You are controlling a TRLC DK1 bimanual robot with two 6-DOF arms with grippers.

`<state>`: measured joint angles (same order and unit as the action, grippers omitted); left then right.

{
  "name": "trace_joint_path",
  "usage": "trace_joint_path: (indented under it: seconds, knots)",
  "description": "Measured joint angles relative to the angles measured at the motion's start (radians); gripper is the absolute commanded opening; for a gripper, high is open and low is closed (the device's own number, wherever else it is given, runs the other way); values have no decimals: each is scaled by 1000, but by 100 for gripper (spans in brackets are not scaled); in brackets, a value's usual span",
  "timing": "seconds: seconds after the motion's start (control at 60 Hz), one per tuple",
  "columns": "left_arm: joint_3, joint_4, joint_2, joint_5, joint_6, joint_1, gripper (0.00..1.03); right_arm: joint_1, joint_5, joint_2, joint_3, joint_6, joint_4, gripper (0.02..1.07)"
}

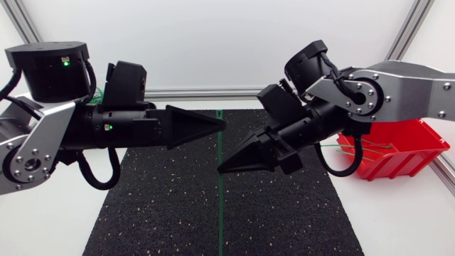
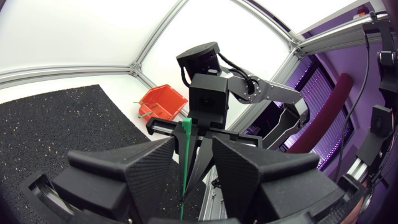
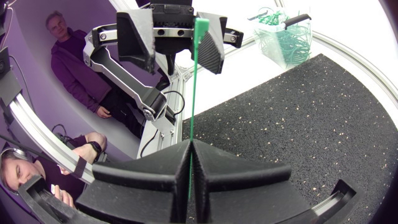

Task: Take a green cable tie from the red box, thread the tail through the head to close it, then place it in the transparent bin on the left.

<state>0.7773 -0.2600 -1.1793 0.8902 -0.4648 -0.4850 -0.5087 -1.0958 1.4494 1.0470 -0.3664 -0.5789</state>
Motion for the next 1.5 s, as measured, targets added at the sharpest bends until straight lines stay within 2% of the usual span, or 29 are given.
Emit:
trace_joint_path:
  seconds: [0.083,0.25,0.317,0.583,0.717,1.283,1.317,1.383,1.5]
  knots:
    - [0,-1,0,0,0,0,24,0,0,0,0,0,0,8]
    - [0,-4,-11,0,0,0,22,0,0,0,0,0,0,8]
    - [0,-4,-18,0,0,0,14,0,0,0,0,0,0,8]
    - [0,-4,-21,0,0,0,14,0,0,-4,0,0,0,8]
    - [0,-5,-21,0,0,0,7,0,0,-4,0,0,3,8]
    - [0,-7,-21,-1,0,0,4,0,0,-6,-4,0,8,8]
    - [0,-7,-21,-1,-3,0,4,0,0,-6,-4,0,9,10]
    - [1,2,-21,-1,-7,1,4,0,0,-7,-8,0,13,23]
    - [10,35,-24,0,-7,16,4,0,12,-15,-20,0,14,38]
